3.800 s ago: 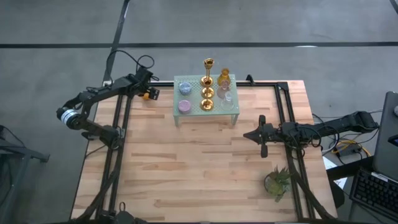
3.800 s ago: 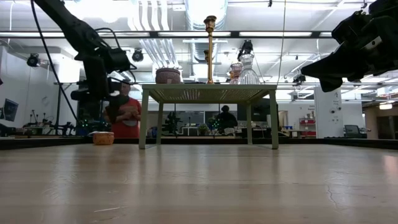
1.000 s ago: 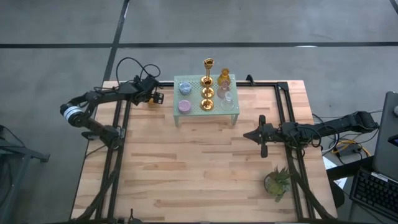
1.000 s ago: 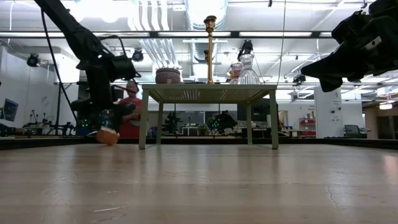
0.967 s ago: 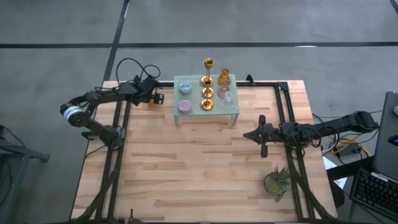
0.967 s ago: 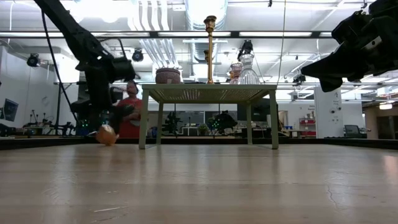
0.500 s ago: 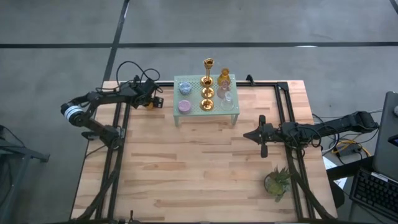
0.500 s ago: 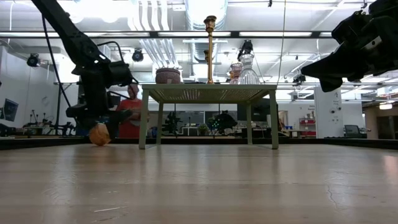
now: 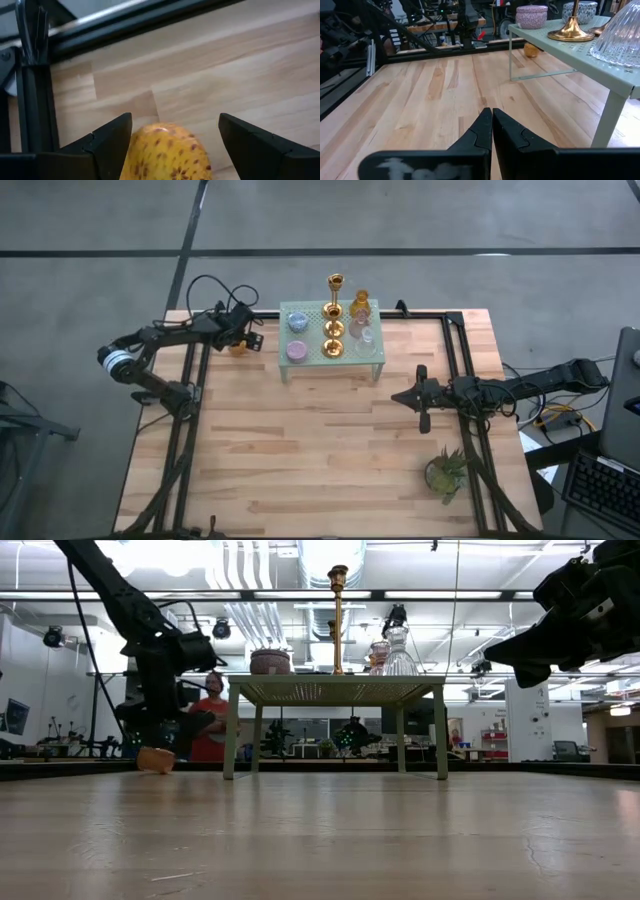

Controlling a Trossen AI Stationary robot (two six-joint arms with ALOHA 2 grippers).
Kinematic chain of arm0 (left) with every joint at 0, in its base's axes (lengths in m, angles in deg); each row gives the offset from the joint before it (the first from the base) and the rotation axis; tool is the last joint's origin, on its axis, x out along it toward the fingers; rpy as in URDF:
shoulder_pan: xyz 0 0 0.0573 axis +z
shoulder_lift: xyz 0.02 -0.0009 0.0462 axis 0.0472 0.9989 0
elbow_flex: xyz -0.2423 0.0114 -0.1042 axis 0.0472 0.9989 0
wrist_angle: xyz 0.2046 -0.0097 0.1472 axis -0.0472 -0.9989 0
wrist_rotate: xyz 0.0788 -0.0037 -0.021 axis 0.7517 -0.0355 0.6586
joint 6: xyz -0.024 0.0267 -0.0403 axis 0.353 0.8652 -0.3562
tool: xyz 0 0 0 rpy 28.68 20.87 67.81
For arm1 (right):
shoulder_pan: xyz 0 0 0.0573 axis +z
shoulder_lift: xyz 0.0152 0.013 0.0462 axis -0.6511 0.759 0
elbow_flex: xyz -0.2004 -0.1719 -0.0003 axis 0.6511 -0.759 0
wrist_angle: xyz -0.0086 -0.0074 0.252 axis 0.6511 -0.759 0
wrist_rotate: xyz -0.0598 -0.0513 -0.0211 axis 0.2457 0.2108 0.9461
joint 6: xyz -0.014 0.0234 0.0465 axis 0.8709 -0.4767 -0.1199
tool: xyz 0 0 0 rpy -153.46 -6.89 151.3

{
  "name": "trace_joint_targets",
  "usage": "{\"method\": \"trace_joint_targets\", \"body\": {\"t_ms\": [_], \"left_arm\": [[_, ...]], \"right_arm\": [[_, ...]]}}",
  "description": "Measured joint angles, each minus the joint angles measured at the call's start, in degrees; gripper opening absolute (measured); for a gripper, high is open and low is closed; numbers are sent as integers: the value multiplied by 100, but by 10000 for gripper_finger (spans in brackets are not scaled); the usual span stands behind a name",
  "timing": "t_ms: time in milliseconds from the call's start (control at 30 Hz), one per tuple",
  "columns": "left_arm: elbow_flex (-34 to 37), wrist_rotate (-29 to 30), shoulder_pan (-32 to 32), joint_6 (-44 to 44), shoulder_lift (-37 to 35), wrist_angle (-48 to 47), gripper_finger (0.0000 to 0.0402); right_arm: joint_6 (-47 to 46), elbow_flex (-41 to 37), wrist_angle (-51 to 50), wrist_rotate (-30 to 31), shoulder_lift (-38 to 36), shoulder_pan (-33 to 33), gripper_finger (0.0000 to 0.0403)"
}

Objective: Pick & Place candle stick holders
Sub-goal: Put the yellow scented candle on the shelf

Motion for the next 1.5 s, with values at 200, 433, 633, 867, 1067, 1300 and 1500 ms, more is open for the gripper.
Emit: {"method": "trace_joint_targets", "body": {"t_ms": [200,433,633,867,1067,1300,1500], "left_arm": [[-30,69,0,-15,-7,-169,300],[-26,595,0,-109,-7,-659,300],[-24,550,-11,-315,-11,-935,300],[-21,500,-15,-404,-22,-1219,300],[27,-283,-11,-542,-33,-1429,300],[46,-978,-18,-545,-26,-1403,300],[14,-1003,-44,-419,-37,-1283,300]], "right_arm": [[0,1,0,0,0,-1,9],[0,1,0,0,0,-1,9],[0,1,0,0,0,-1,8],[0,0,0,0,0,1,9],[0,2,0,0,0,-1,9],[0,2,0,-1,0,-1,9],[0,2,0,0,0,-1,9]]}}
